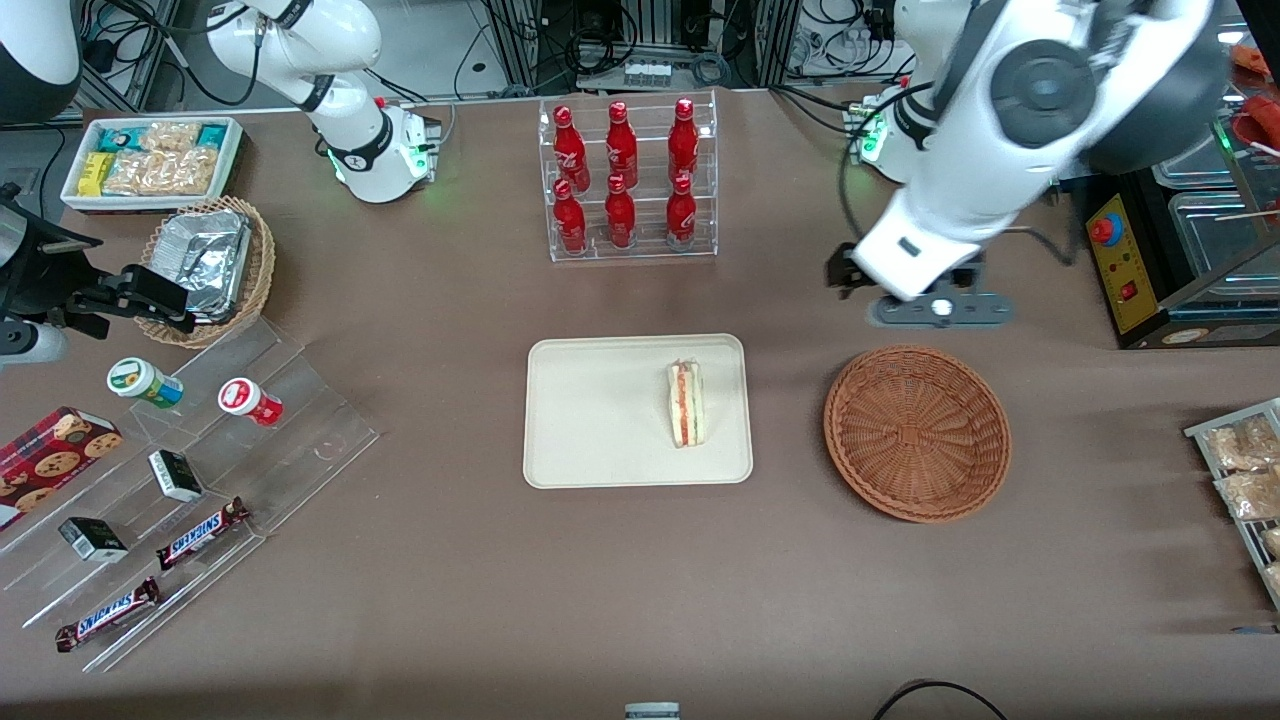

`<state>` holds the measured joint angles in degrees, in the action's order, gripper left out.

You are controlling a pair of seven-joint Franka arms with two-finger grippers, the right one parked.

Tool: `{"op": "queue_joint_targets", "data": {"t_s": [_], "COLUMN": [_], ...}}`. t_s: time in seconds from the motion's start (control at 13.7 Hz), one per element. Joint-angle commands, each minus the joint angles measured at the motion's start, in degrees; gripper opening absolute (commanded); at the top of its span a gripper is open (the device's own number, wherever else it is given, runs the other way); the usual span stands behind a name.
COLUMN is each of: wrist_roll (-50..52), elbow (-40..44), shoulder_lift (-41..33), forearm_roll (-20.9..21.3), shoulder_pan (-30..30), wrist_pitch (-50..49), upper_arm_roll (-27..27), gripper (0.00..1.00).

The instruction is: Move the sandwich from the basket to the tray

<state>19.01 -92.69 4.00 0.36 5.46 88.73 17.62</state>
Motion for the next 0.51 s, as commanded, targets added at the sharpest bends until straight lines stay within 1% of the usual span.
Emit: {"op": "queue_joint_targets", "data": {"t_s": [0.0,0.22,0.44], "wrist_roll": [-9.4,-13.5,-17.6], "elbow": [0.9,0.8,0.9], "shoulder_lift": [-2.6,-4.9,-7.8], "forearm_roll": [-1.2,-1.2,-0.2], "shoulder_pan": [0.1,-0.4,-2.9], "wrist_pitch": [-4.3,-7.5,-10.4], "upper_arm_roll": [-4.9,-9.2,-9.9], "gripper": [1.0,1.0,1.0]}}
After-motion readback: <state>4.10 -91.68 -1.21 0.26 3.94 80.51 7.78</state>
